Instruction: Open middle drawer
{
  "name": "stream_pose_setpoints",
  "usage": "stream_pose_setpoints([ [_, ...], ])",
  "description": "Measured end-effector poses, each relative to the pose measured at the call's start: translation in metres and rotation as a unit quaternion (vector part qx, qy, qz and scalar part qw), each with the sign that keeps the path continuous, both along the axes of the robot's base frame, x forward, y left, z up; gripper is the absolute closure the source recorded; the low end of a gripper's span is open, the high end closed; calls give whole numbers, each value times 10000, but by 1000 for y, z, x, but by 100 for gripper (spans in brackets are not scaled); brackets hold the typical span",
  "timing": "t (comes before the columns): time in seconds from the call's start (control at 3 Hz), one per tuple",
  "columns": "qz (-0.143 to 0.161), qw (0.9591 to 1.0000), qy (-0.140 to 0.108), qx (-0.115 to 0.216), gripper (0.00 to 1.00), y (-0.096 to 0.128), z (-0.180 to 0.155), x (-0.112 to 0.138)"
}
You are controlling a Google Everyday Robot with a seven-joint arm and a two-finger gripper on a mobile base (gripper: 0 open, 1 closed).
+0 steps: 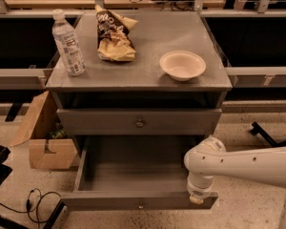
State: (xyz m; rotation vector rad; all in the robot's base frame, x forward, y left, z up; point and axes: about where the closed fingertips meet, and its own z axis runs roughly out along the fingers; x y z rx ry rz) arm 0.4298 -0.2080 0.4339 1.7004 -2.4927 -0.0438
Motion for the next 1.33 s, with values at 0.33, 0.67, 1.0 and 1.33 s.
stream_pose_setpoints([
  [0.33, -2, 10000, 6, -3, 100, 0, 0, 0],
  [0.67, -16, 10000, 42, 2, 100, -1, -1, -3],
  [1.0, -17, 10000, 43, 2, 100, -1, 0, 0],
  [1.33, -41, 9999, 163, 21, 100, 0, -2, -8],
])
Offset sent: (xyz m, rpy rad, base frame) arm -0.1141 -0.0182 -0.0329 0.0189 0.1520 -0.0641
